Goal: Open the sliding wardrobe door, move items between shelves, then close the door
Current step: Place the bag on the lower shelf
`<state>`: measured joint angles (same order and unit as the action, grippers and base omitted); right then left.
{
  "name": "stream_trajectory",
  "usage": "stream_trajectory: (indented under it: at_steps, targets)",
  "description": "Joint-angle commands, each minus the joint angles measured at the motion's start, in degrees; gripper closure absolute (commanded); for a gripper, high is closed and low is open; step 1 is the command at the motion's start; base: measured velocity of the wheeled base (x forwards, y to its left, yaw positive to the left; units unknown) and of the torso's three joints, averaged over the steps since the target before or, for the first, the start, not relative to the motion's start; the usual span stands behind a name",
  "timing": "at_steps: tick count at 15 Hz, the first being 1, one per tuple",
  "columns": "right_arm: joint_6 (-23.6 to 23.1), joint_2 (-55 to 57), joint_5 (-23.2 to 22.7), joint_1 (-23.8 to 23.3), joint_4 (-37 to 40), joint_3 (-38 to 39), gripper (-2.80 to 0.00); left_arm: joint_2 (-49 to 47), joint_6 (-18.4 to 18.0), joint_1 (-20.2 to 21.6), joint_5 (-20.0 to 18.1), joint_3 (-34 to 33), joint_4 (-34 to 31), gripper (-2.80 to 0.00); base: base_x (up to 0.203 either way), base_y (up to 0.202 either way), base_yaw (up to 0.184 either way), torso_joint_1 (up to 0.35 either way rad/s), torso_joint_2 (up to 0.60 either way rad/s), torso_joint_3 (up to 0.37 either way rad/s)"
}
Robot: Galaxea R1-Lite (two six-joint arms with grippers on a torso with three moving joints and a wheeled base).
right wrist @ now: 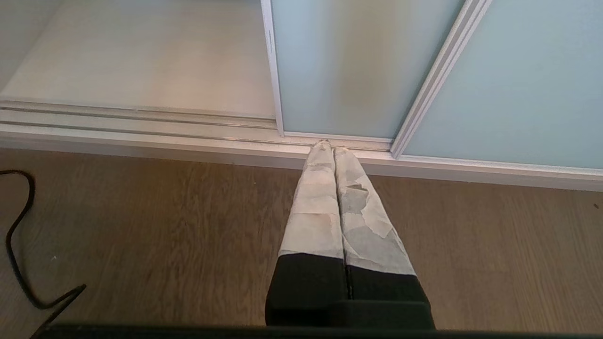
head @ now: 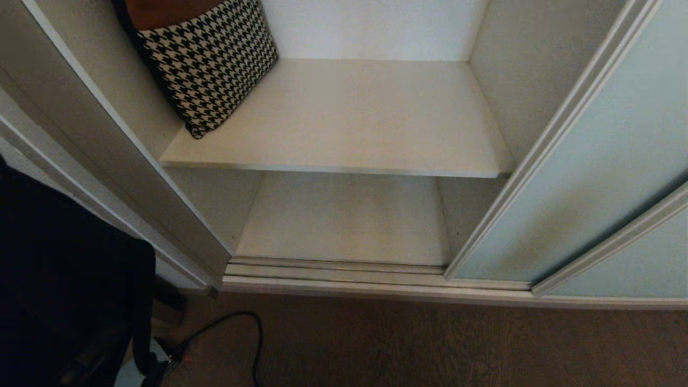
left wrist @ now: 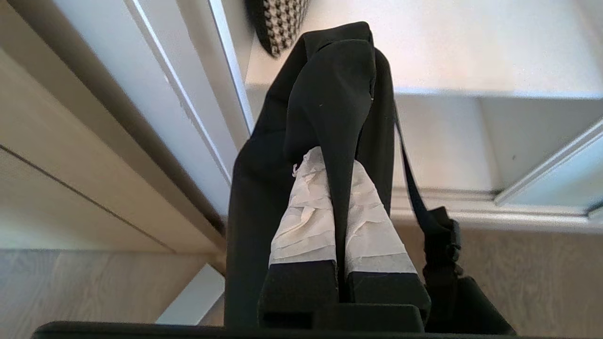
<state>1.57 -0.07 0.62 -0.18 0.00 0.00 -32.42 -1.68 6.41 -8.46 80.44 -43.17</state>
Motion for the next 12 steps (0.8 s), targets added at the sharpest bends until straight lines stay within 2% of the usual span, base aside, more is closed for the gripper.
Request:
stream_trajectory:
  at_steps: [1,12]
  targets:
    - [0.01,-0.10,-0.01,0.01,0.00,0.00,0.00,1.13,-0.36,0.00,-0.07,-1.95,-0.16,0.00,0.000,0.000,0.000,0.007,0.00,-0.082]
    - [0.01,-0.10,-0.01,0.01,0.00,0.02,0.00,2.62,0.01,0.06,-0.24,-6.34,-0.24,0.00,0.000,0.000,0.000,0.003,0.00,-0.187]
